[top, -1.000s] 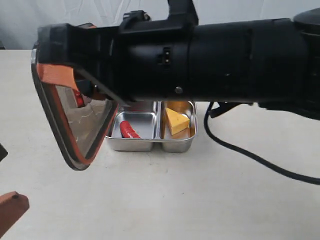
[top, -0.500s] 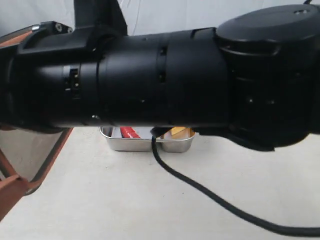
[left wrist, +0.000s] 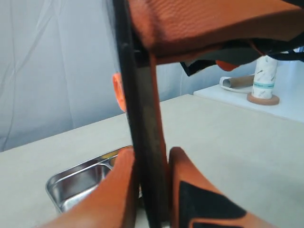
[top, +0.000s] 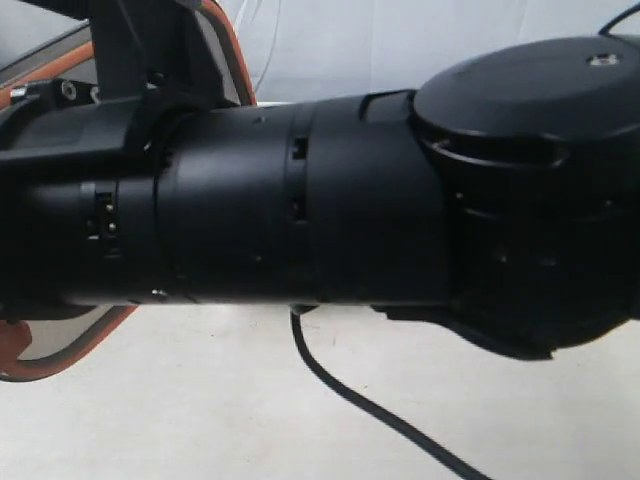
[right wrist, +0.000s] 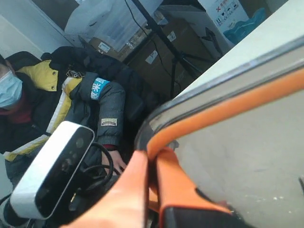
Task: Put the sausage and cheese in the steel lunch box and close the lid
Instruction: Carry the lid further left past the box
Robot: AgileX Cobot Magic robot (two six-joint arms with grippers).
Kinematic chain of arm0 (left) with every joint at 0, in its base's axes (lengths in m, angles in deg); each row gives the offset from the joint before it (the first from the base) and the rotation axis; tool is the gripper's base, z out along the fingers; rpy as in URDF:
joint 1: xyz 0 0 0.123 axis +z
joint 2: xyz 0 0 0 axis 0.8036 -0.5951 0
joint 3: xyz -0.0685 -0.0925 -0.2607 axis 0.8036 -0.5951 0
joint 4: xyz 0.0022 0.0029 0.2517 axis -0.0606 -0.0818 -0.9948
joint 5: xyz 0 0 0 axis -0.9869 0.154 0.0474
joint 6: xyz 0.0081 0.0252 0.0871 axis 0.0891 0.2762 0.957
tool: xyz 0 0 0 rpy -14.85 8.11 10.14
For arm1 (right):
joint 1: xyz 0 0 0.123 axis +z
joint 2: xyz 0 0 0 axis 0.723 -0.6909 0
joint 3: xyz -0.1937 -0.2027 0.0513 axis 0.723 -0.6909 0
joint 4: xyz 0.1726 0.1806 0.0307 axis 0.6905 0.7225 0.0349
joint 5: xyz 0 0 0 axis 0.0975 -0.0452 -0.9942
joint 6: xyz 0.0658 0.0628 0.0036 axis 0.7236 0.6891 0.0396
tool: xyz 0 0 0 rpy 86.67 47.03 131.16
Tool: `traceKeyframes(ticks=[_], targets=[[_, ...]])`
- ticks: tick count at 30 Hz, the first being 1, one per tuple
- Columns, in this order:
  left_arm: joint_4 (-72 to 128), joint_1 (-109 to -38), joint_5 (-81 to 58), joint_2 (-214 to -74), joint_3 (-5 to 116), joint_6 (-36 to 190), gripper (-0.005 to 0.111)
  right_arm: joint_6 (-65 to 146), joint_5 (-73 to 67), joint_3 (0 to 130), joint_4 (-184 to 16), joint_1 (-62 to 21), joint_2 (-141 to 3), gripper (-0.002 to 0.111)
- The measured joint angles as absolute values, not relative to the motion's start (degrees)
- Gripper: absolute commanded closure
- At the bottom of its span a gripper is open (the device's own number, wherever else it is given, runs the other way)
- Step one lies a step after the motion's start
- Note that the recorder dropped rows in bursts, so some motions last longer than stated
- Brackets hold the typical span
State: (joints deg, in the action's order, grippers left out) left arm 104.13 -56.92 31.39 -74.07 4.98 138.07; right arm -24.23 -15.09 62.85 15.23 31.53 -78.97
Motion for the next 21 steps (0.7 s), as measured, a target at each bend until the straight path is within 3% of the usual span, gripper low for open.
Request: traceKeyframes(ticks=[9,17,21], targets=[[102.5,-56.9,31.5,-74.1,5.0,145.4,0.107,-15.5,-19.3,62.9,1.6,31.3,-78.7,0.109],[99.1,-57.0,32.2,-74.1,4.9,148.6,0.107,16.7,-29.5,63.5,-29.8,31.3,-75.9,0.109],[99.6,-57.0,27.4,-74.1,4.9,148.1,0.107,28.1,-41.3,63.3,-44.1,31.9,-74.1,0.109]])
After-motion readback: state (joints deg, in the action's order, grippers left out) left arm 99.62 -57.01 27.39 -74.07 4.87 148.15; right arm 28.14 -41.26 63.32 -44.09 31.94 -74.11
